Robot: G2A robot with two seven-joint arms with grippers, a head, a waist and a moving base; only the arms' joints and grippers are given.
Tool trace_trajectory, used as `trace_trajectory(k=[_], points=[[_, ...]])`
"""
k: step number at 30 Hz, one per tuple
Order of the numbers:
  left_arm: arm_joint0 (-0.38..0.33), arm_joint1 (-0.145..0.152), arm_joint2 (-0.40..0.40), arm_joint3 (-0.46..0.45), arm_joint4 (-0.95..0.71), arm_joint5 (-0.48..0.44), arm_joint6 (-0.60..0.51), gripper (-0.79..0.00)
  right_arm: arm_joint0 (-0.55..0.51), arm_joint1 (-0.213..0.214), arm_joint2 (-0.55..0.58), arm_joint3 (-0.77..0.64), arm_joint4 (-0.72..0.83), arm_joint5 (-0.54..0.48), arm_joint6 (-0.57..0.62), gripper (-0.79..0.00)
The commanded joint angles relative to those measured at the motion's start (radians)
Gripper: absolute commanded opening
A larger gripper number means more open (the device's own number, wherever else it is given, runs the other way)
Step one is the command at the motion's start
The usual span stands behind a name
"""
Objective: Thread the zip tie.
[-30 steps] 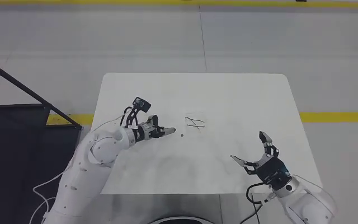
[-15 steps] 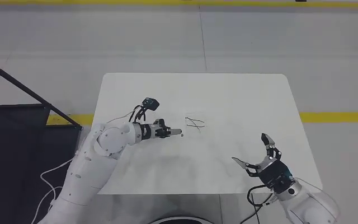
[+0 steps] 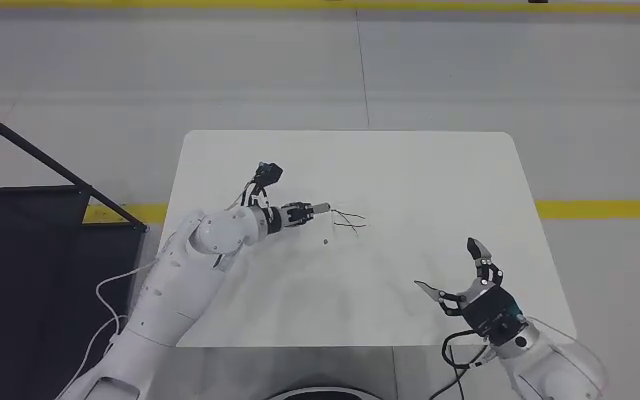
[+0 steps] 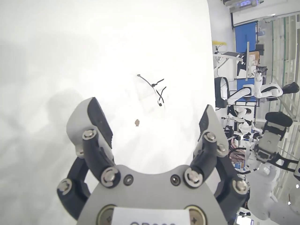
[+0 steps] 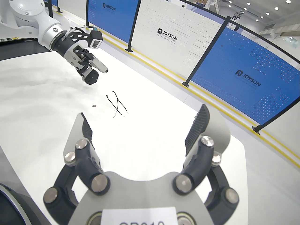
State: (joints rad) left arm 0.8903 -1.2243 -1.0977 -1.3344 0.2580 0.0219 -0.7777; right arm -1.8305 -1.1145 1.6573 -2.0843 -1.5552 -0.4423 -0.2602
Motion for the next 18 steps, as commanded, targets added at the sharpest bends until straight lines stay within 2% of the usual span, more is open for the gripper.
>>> trace_trajectory(k=[1,4,7,14,18], points=[[-0.019,-0.007,0.018,0.028,-0.013,-0.002,0.005,-0.071,0.0,0.0,0.0,0.0,0.0,0.0,0.0,0.0],[-0.041,-0.016,0.043,0.065,-0.03,-0.014,0.007,-0.108,0.0,0.0,0.0,0.0,0.0,0.0,0.0,0.0],[-0.064,-0.025,0.068,0.103,-0.033,-0.019,0.016,-0.179,0.0,0.0,0.0,0.0,0.0,0.0,0.0,0.0],[-0.106,-0.044,0.103,0.17,-0.063,-0.03,0.04,-0.406,0.0,0.0,0.0,0.0,0.0,0.0,0.0,0.0],[-0.125,-0.053,0.118,0.203,-0.07,-0.039,0.049,-0.425,0.0,0.0,0.0,0.0,0.0,0.0,0.0,0.0]])
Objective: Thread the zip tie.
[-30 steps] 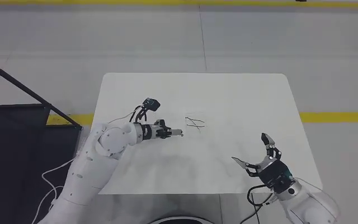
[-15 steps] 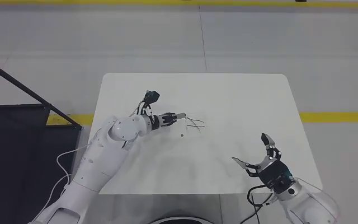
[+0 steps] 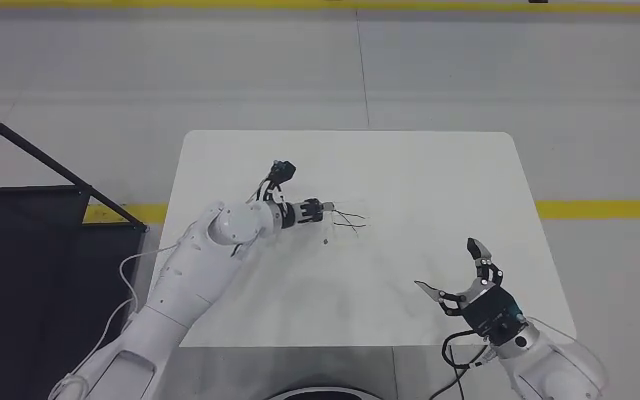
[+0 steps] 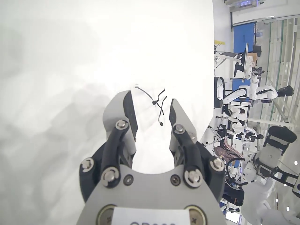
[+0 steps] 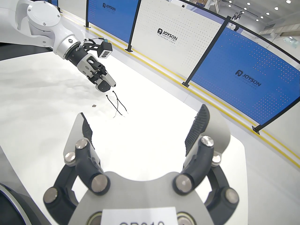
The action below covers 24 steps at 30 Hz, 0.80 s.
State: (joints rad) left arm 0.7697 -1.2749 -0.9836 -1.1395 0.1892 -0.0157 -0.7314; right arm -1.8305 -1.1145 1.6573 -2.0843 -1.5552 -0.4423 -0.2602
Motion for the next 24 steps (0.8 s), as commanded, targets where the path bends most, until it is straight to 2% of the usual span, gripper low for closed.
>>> trace_trajectory(k=[1,15,24], points=[[-0.008,-0.004,0.007,0.014,-0.003,-0.002,0.004,-0.428,0.0,0.0,0.0,0.0,0.0,0.0,0.0,0.0],[-0.044,-0.026,0.041,0.082,-0.02,-0.025,0.002,-0.462,0.0,0.0,0.0,0.0,0.0,0.0,0.0,0.0],[-0.054,-0.035,0.049,0.097,-0.028,-0.032,-0.001,-0.554,0.0,0.0,0.0,0.0,0.0,0.0,0.0,0.0]])
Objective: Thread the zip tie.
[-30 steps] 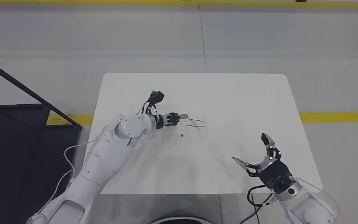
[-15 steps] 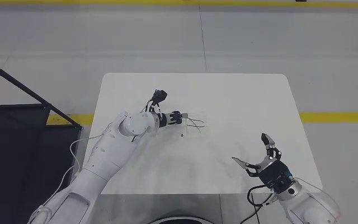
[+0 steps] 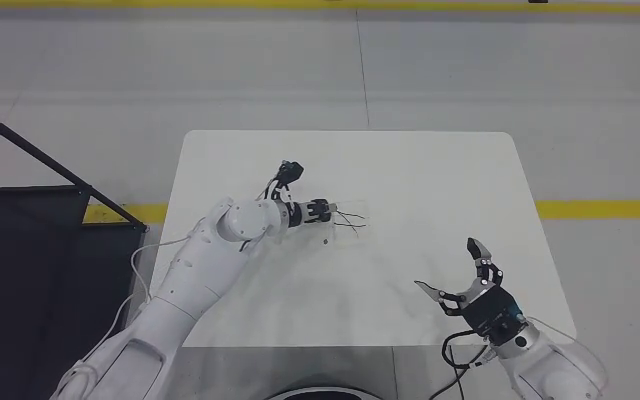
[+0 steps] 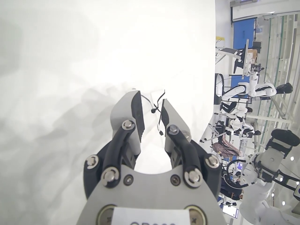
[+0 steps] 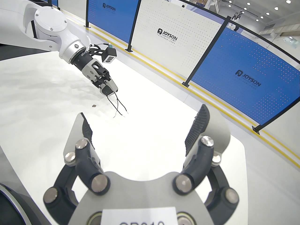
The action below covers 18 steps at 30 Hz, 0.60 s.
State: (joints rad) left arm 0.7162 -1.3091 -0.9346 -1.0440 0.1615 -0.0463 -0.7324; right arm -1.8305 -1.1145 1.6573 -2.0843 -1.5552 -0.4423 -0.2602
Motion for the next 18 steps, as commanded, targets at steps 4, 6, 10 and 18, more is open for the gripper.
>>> trace_trajectory(k=[4,6,10,18], points=[[-0.003,-0.003,0.001,0.007,-0.003,-0.003,-0.004,-0.582,0.0,0.0,0.0,0.0,0.0,0.0,0.0,0.0],[-0.004,-0.004,0.001,0.009,-0.003,-0.004,-0.005,-0.588,0.0,0.0,0.0,0.0,0.0,0.0,0.0,0.0],[-0.006,-0.006,-0.002,0.013,-0.007,-0.004,-0.009,-0.6,0.0,0.0,0.0,0.0,0.0,0.0,0.0,0.0],[-0.007,-0.007,-0.009,0.018,-0.011,-0.011,-0.018,-0.702,0.0,0.0,0.0,0.0,0.0,0.0,0.0,0.0]])
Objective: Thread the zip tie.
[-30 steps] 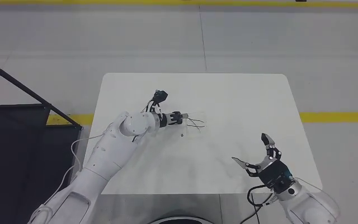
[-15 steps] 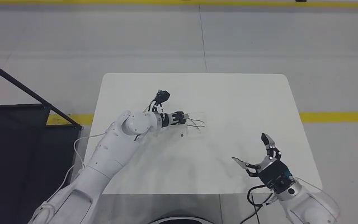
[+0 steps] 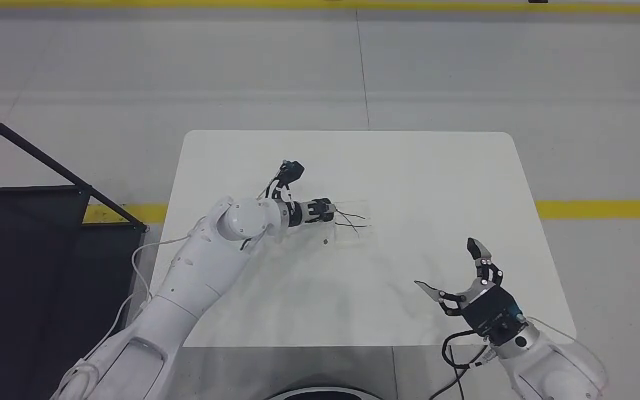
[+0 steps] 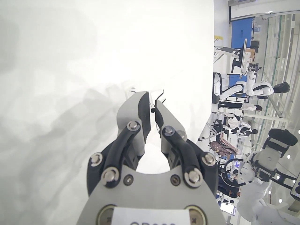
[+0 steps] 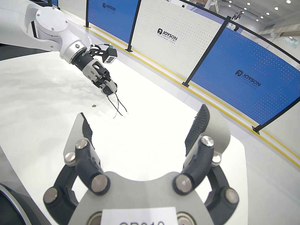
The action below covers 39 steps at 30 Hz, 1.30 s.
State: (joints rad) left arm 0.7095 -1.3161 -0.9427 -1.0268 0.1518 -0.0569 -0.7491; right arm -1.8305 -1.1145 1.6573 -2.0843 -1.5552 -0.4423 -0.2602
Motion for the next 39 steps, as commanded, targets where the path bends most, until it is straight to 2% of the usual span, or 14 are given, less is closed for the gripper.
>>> trace_trajectory(k=[1,3,4,6,20,28,33,36,39], points=[[0.0,0.0,-0.002,0.002,-0.002,-0.001,-0.001,-0.702,0.0,0.0,0.0,0.0,0.0,0.0,0.0,0.0],[0.0,-0.001,-0.003,0.003,-0.003,-0.003,-0.004,-0.699,0.0,0.0,0.0,0.0,0.0,0.0,0.0,0.0],[-0.001,-0.001,-0.004,0.003,-0.003,-0.004,-0.005,-0.751,0.0,0.0,0.0,0.0,0.0,0.0,0.0,0.0],[-0.001,-0.001,-0.006,0.004,-0.001,-0.006,-0.004,-0.785,0.0,0.0,0.0,0.0,0.0,0.0,0.0,0.0],[0.054,0.02,-0.065,-0.089,0.007,-0.04,-0.016,-0.785,0.0,0.0,0.0,0.0,0.0,0.0,0.0,0.0],[0.171,0.065,-0.2,-0.249,-0.043,-0.115,-0.102,-0.785,0.0,0.0,0.0,0.0,0.0,0.0,0.0,0.0],[0.249,0.093,-0.291,-0.341,-0.119,-0.182,-0.216,-0.785,0.012,0.0,-0.011,0.004,0.018,-0.007,0.027,0.0],[0.293,0.11,-0.336,-0.391,-0.141,-0.247,-0.281,-0.785,0.018,0.002,-0.042,-0.015,0.002,-0.063,0.07,0.0],[0.328,0.122,-0.367,-0.423,-0.167,-0.3,-0.327,-0.785,0.028,0.0,-0.092,-0.044,-0.016,-0.059,0.149,0.0]])
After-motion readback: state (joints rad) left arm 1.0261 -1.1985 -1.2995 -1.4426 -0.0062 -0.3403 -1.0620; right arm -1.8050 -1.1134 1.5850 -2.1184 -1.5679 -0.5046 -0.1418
